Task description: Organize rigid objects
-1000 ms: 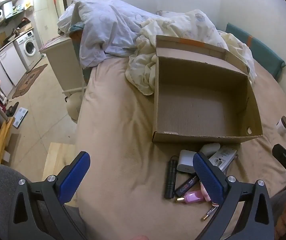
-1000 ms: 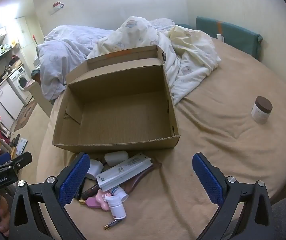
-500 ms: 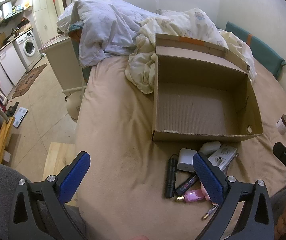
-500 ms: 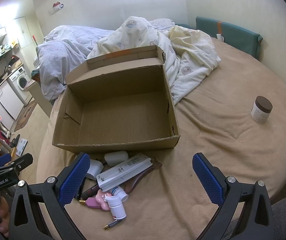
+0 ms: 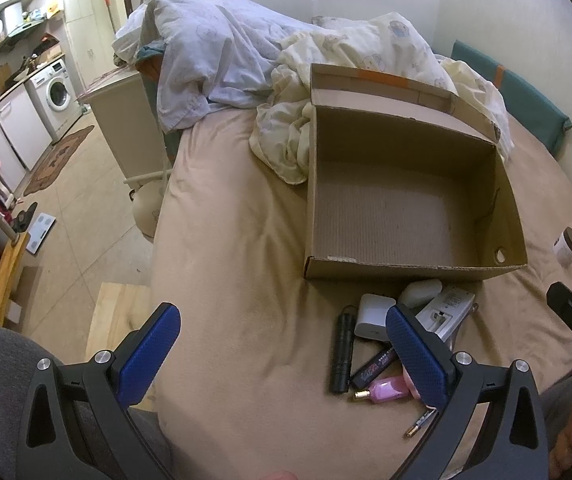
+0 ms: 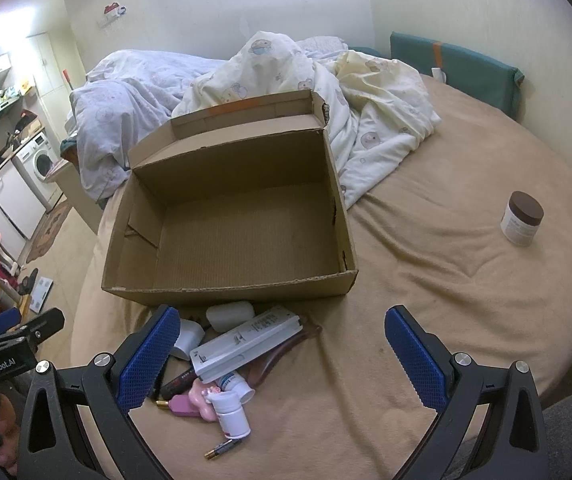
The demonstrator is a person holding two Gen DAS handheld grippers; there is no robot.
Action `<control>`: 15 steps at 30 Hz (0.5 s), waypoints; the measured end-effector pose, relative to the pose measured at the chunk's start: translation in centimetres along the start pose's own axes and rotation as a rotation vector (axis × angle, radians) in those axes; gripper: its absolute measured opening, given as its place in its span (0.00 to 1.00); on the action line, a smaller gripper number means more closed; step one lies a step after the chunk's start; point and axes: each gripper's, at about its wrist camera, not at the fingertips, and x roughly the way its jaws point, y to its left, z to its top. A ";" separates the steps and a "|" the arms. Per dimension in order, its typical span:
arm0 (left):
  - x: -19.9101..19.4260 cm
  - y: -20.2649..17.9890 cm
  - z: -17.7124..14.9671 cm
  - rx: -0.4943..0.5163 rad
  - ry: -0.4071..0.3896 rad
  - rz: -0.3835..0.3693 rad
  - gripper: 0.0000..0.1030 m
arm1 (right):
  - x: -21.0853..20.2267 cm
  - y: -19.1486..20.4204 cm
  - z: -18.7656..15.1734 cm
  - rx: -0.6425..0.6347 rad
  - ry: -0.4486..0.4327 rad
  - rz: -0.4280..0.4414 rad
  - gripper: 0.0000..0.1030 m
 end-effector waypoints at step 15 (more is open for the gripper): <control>0.0 0.1 -0.1 -0.001 0.001 0.000 1.00 | -0.1 0.0 0.0 -0.003 0.003 -0.002 1.00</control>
